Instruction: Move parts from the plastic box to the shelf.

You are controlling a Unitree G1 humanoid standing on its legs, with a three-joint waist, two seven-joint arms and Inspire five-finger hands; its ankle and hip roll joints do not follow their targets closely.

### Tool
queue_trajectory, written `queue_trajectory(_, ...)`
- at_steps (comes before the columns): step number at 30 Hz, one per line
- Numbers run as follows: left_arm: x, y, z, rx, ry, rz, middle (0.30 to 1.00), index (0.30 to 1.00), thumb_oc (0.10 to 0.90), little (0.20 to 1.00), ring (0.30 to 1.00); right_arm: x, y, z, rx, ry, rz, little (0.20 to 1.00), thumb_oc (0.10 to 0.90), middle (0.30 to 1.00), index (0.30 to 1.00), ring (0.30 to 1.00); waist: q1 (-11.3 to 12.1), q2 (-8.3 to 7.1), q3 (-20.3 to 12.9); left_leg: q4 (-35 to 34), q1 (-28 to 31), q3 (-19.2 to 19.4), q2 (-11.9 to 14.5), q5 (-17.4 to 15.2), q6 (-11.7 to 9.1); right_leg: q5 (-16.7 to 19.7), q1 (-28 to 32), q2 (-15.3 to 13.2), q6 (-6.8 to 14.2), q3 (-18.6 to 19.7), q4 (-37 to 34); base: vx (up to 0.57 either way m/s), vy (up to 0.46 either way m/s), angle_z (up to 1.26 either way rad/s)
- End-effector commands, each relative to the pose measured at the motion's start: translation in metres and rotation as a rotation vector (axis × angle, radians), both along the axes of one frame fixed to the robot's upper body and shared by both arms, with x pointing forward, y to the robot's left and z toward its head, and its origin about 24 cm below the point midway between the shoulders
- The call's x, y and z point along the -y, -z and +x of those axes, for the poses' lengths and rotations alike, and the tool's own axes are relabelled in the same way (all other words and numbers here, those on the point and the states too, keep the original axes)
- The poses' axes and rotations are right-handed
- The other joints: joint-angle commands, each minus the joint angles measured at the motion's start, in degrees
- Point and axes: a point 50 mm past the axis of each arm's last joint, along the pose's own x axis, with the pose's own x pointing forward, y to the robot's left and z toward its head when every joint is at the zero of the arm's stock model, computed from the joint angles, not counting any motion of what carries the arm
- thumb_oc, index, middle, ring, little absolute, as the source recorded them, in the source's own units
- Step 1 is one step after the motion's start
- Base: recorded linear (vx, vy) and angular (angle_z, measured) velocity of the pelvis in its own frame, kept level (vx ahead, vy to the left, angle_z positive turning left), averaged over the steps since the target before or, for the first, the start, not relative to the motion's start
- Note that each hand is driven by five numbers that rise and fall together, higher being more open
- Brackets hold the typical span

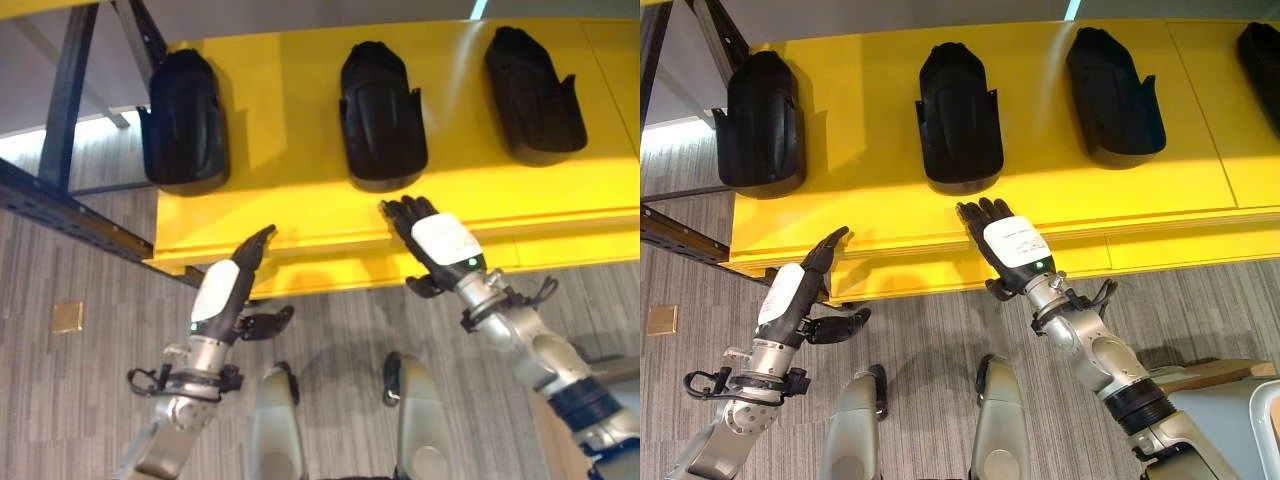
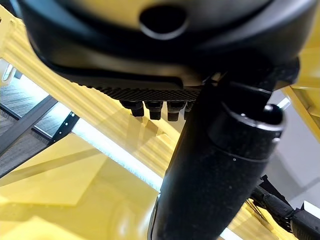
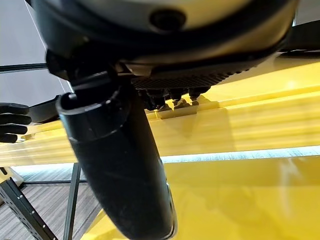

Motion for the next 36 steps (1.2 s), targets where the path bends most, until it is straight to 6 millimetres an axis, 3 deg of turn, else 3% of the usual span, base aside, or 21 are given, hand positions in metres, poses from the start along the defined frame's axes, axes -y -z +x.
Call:
queue_trajectory(1, -0.022, -0.005, -0.012, 0.007, -0.083, -0.024, 1.0, 1.0, 0.9, 1.0, 1.0, -0.01, -0.034, 0.017, 0.11, -0.022, 0.058, 1.0, 0.9, 1.0, 1.0, 1.0, 3.1, -1.21, -2.4, -1.3, -1.3, -3.2, 1.5, 3.6, 0.5, 5.3, 2.9, -3.9, 4.3, 5.2, -4.6, 0.0, 0.0, 0.0)
queue_trajectory(10, -0.027, -0.002, -0.015, -0.007, -0.109, -0.031, 1.0, 1.0, 0.9, 1.0, 1.0, -0.005, -0.03, 0.022, 0.084, 0.011, 0.057, 1.0, 0.9, 1.0, 1.0, 1.0, 3.6, -1.07, -2.3, -1.3, -1.9, -3.5, 1.1, 3.8, 0.5, 5.4, 2.6, -4.1, 4.2, 5.1, -4.5, 0.0, 0.0, 0.01)
queue_trajectory(36, -0.032, 0.004, -0.021, -0.052, -0.12, -0.05, 1.0, 1.0, 0.9, 1.0, 1.0, 0.002, -0.045, 0.045, 0.085, 0.073, 0.0, 1.0, 0.9, 1.0, 1.0, 1.0, 5.1, -0.29, -1.2, -0.5, -3.9, -4.2, 0.4, 4.2, 0.7, 5.6, 0.8, -4.4, 4.0, 5.0, -3.4, 0.0, 0.0, 0.01)
